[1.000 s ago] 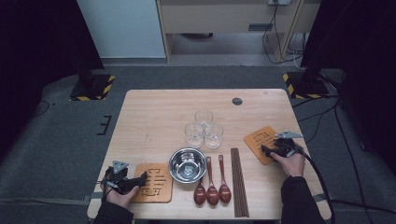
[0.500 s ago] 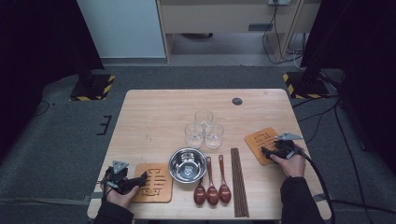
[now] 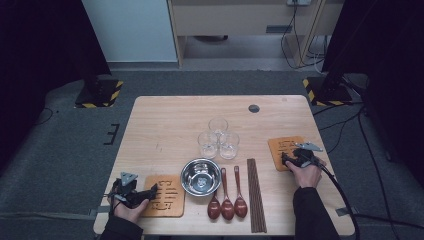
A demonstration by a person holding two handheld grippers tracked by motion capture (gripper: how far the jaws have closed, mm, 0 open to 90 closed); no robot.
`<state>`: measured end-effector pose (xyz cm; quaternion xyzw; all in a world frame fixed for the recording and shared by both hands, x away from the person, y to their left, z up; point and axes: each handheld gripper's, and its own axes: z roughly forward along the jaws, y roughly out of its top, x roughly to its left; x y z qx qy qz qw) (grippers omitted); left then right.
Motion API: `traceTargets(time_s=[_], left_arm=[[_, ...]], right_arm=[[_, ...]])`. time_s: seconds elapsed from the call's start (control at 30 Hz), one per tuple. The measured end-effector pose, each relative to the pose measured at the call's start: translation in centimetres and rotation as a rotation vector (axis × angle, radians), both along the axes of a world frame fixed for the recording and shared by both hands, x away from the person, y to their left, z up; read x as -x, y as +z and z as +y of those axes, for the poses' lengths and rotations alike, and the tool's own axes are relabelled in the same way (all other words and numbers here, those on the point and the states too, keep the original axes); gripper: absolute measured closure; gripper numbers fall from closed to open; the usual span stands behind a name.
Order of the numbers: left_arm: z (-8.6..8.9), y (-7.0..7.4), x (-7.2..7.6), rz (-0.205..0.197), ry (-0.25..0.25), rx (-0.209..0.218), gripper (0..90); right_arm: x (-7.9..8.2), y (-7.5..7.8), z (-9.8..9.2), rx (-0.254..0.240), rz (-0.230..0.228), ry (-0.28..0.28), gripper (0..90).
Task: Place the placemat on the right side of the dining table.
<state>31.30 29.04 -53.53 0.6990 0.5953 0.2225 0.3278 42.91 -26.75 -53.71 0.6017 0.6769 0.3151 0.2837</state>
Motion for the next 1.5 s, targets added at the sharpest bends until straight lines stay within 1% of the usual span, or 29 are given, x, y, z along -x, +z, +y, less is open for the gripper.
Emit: traceTargets(time_s=[0.07, 0.17, 0.2, 0.23, 0.3, 0.33, 0.47, 0.53, 0.57, 0.6, 0.63, 0.67, 0.7, 0.73, 0.8, 0.83, 0.9, 0.97, 1.07, 1.1, 1.2, 1.33, 1.37, 1.5], left_arm=[[0.0, 0.0, 0.0, 0.0, 0.0, 0.0, 1.6], [0.0, 0.0, 0.0, 0.0, 0.0, 0.0, 1.6], [0.0, 0.0, 0.0, 0.0, 0.0, 0.0, 1.6], [0.0, 0.0, 0.0, 0.0, 0.0, 0.0, 1.6], [0.0, 0.0, 0.0, 0.0, 0.0, 0.0, 1.6], [0.0, 0.0, 0.0, 0.0, 0.0, 0.0, 1.6], [0.0, 0.0, 0.0, 0.0, 0.0, 0.0, 1.6], [0.0, 0.0, 0.0, 0.0, 0.0, 0.0, 1.6], [0.0, 0.0, 0.0, 0.0, 0.0, 0.0, 1.6], [0.0, 0.0, 0.0, 0.0, 0.0, 0.0, 1.6], [0.0, 0.0, 0.0, 0.0, 0.0, 0.0, 1.6], [0.0, 0.0, 0.0, 0.0, 0.0, 0.0, 1.6], [0.0, 0.0, 0.0, 0.0, 0.0, 0.0, 1.6], [0.0, 0.0, 0.0, 0.0, 0.0, 0.0, 1.6], [0.0, 0.0, 0.0, 0.0, 0.0, 0.0, 1.6], [0.0, 0.0, 0.0, 0.0, 0.0, -0.001, 1.6], [0.0, 0.0, 0.0, 0.0, 0.0, 0.0, 1.6], [0.0, 0.0, 0.0, 0.0, 0.0, -0.001, 1.6], [0.0, 0.0, 0.0, 0.0, 0.0, -0.001, 1.6], [0.0, 0.0, 0.0, 0.0, 0.0, -0.001, 1.6], [0.0, 0.0, 0.0, 0.0, 0.0, -0.001, 1.6], [0.0, 0.0, 0.0, 0.0, 0.0, -0.001, 1.6], [0.0, 0.0, 0.0, 0.0, 0.0, -0.001, 1.6], [0.0, 0.0, 0.0, 0.0, 0.0, 0.0, 1.6]], right_arm=[[-0.1, 0.0, 0.2, -0.001, 0.001, -0.029, 33.8], [-0.2, 0.0, 0.1, 0.004, -0.003, -0.041, 33.8], [-0.2, 0.0, 0.1, 0.003, -0.002, -0.063, 33.9], [-0.2, 0.0, 0.1, 0.003, -0.002, -0.063, 33.9], [-0.1, 0.0, 0.0, 0.003, -0.001, -0.092, 33.8], [0.0, 0.0, 0.0, 0.003, -0.002, -0.116, 33.9], [0.0, 0.0, -0.1, -0.005, -0.004, -0.119, 34.5], [0.1, 0.0, -0.3, -0.019, -0.008, -0.115, 33.5], [0.1, 0.1, -0.4, -0.025, -0.015, -0.11, 32.8], [0.2, 0.2, -0.7, -0.027, -0.027, -0.09, 32.3], [0.2, 0.2, -0.7, -0.027, -0.027, -0.09, 32.3], [0.4, 0.6, -1.0, -0.02, -0.035, -0.064, 31.9], [0.4, 0.6, -1.0, -0.02, -0.035, -0.064, 31.9], [0.5, 0.9, -1.4, -0.024, -0.042, -0.026, 30.5], [0.7, 1.1, -1.6, -0.025, -0.041, -0.015, 30.5], [0.8, 1.1, -1.8, -0.023, -0.044, 0.006, 29.9], [0.9, 1.1, -2.1, -0.004, -0.036, 0.024, 29.5], [1.0, 0.9, -2.4, 0.004, -0.021, 0.044, 29.2], [1.3, 0.6, -2.5, 0.003, -0.002, 0.059, 29.8], [1.3, 0.6, -2.5, 0.01, 0.002, 0.065, 30.0], [1.4, 0.2, -2.6, 0.015, 0.008, 0.064, 30.5], [1.6, 0.2, -2.6, 0.002, 0.009, 0.072, 30.5], [1.6, 0.2, -2.5, 0.001, 0.011, 0.084, 30.5], [1.8, 0.2, -2.6, -0.007, 0.015, 0.099, 32.9]])
